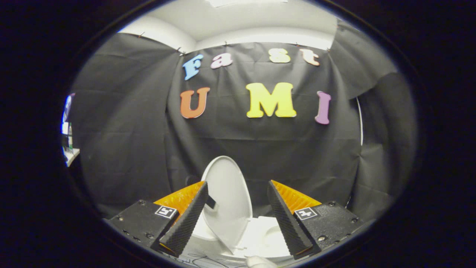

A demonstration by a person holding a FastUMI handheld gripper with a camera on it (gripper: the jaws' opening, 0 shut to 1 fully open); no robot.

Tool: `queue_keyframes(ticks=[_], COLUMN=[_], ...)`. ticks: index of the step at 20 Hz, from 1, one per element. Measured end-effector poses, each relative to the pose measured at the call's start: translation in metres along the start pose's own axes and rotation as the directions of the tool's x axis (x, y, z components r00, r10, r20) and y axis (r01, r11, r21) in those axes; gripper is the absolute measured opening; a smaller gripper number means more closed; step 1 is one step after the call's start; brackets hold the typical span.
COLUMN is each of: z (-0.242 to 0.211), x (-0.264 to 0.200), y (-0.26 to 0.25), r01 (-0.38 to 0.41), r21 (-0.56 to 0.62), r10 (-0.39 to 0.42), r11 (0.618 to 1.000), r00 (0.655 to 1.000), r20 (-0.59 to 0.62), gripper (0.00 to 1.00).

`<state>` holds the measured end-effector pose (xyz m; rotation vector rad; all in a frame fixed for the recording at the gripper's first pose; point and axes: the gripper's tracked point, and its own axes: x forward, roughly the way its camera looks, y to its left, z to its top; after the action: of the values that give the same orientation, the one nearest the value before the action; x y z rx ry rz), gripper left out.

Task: Open the toilet lid.

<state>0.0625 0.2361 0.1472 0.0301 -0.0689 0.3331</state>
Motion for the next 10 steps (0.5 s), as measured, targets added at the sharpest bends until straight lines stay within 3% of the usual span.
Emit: queue_keyframes(ticks=[7, 10], z=[-0.047, -0.073], x=[-0.059, -0.084], y=[-0.141, -0.184], r01=[0.201, 0.257], r21=[-0.072, -0.024], r10=[-0.202, -0.258], r11=[0.977, 0.966], r00=[0.979, 0.965], r20=[-0.008, -0.044], gripper=[1.0, 1.0])
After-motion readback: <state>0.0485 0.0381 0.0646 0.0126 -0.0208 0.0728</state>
